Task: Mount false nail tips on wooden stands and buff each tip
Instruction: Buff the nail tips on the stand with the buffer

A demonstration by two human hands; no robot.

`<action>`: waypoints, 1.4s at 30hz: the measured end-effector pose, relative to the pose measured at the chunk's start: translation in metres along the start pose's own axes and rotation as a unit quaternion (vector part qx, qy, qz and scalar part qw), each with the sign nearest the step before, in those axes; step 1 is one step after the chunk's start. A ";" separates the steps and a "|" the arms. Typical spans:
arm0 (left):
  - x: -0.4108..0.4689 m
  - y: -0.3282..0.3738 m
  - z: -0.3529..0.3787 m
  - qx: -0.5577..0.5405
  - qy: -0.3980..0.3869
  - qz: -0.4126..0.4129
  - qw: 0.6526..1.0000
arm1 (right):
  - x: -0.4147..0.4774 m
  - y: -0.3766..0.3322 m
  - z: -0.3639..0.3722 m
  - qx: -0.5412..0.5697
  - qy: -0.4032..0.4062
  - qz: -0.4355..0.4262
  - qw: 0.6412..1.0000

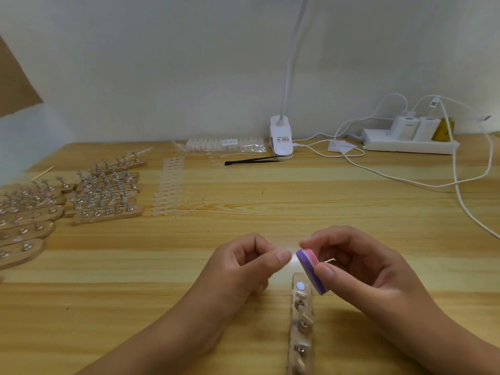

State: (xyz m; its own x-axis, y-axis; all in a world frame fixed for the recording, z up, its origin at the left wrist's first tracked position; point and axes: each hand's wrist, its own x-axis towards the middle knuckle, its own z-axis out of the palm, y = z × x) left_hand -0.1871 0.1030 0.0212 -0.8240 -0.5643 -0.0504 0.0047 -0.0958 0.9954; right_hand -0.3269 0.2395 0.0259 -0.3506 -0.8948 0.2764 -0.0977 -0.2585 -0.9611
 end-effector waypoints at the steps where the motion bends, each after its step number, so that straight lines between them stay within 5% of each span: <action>1: 0.001 0.000 -0.001 -0.014 0.009 -0.006 1.000 | 0.000 0.000 -0.001 0.001 0.000 0.000 1.000; 9: 0.001 0.000 -0.001 -0.020 -0.023 -0.010 0.999 | 0.008 0.006 -0.009 -0.019 0.057 -0.024 0.998; 14: -0.001 -0.001 -0.003 0.003 -0.045 0.002 0.999 | 0.005 0.002 0.001 -0.071 0.011 -0.116 0.991; 18: -0.002 -0.001 -0.004 0.008 -0.039 0.004 0.999 | 0.008 0.008 0.000 -0.086 0.015 -0.082 0.993; 28: -0.002 0.000 -0.003 0.010 -0.030 0.002 1.000 | 0.007 0.012 0.001 -0.104 0.020 -0.169 0.980; 42: 0.000 -0.003 -0.003 0.007 -0.014 0.001 1.000 | 0.004 0.010 0.002 -0.114 0.022 -0.136 0.984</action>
State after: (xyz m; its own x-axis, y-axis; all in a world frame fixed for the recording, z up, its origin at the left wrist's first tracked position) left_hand -0.1851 0.1008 0.0184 -0.8397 -0.5411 -0.0457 -0.0008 -0.0828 0.9966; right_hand -0.3278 0.2329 0.0171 -0.3211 -0.7862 0.5280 -0.3988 -0.3934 -0.8284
